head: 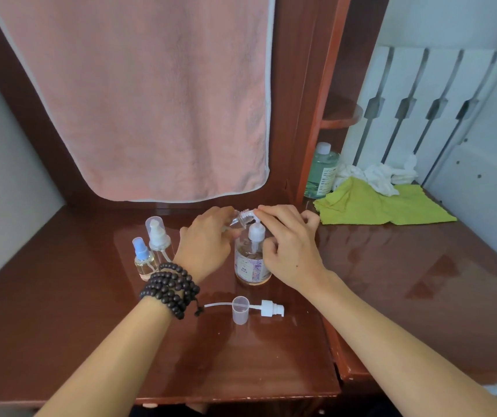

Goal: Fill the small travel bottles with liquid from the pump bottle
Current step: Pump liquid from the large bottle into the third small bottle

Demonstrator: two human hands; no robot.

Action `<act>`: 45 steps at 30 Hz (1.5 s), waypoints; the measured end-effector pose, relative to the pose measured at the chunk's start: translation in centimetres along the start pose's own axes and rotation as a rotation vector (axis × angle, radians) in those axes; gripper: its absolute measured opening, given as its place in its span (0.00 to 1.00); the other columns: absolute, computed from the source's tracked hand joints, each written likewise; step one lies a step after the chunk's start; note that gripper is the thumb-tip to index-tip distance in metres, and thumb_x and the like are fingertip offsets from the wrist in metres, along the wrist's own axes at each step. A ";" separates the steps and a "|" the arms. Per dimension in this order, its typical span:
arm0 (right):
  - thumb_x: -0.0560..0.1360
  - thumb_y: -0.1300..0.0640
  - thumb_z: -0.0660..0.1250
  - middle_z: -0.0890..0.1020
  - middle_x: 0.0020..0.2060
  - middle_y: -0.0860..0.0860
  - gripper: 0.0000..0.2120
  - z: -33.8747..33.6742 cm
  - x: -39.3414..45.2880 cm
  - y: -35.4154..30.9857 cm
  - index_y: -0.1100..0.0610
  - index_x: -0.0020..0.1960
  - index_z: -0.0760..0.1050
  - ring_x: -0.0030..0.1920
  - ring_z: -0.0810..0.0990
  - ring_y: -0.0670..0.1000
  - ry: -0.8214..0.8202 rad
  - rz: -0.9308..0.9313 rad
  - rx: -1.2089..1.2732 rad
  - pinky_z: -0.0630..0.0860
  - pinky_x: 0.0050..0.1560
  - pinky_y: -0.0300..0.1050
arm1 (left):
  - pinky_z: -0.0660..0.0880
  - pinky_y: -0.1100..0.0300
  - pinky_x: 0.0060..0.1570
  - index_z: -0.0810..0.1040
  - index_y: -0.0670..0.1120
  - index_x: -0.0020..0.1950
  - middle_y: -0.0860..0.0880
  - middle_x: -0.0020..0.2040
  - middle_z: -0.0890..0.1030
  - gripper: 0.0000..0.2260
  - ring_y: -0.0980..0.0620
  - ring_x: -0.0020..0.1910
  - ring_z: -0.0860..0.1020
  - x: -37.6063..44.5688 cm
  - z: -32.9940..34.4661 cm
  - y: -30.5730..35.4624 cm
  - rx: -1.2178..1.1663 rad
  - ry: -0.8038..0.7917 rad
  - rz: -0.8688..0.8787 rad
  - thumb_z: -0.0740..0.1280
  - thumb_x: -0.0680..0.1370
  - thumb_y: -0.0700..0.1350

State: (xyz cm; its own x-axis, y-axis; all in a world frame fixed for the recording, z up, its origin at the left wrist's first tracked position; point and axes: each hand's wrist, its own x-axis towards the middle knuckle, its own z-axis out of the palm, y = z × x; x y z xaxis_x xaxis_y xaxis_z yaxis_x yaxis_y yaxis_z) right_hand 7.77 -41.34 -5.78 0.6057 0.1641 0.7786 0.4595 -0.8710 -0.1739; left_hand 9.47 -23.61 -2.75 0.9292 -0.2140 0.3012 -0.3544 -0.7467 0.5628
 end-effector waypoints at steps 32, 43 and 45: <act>0.66 0.63 0.57 0.84 0.58 0.48 0.26 0.1 0.0 0.3 0.58 0.59 0.85 0.56 0.81 0.48 0.006 0.013 0.029 0.59 0.57 0.48 | 0.74 0.43 0.57 0.75 0.48 0.64 0.49 0.58 0.79 0.16 0.46 0.59 0.77 0.3 0.0 -0.5 -0.067 -0.028 0.030 0.68 0.77 0.45; 0.65 0.63 0.54 0.85 0.54 0.46 0.27 0.5 -0.1 0.7 0.54 0.54 0.87 0.51 0.82 0.48 -0.044 0.085 0.070 0.58 0.54 0.48 | 0.72 0.42 0.60 0.74 0.48 0.66 0.48 0.60 0.78 0.17 0.45 0.61 0.76 0.3 0.8 -1.3 -0.042 -0.074 0.007 0.67 0.77 0.44; 0.64 0.66 0.57 0.85 0.57 0.46 0.27 0.3 -0.1 0.6 0.55 0.57 0.86 0.53 0.81 0.47 -0.035 0.066 0.059 0.58 0.55 0.47 | 0.71 0.44 0.61 0.73 0.47 0.67 0.48 0.61 0.78 0.18 0.46 0.62 0.75 0.5 0.4 -1.2 -0.051 -0.068 0.018 0.67 0.78 0.45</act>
State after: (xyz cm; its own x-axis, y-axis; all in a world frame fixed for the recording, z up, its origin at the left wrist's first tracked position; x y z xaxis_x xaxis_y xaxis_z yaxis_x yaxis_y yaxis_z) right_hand 8.19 -41.73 -6.18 0.6574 0.1241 0.7432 0.4550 -0.8516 -0.2603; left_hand 10.35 -23.10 -3.59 0.9268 -0.2709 0.2600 -0.3748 -0.7099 0.5963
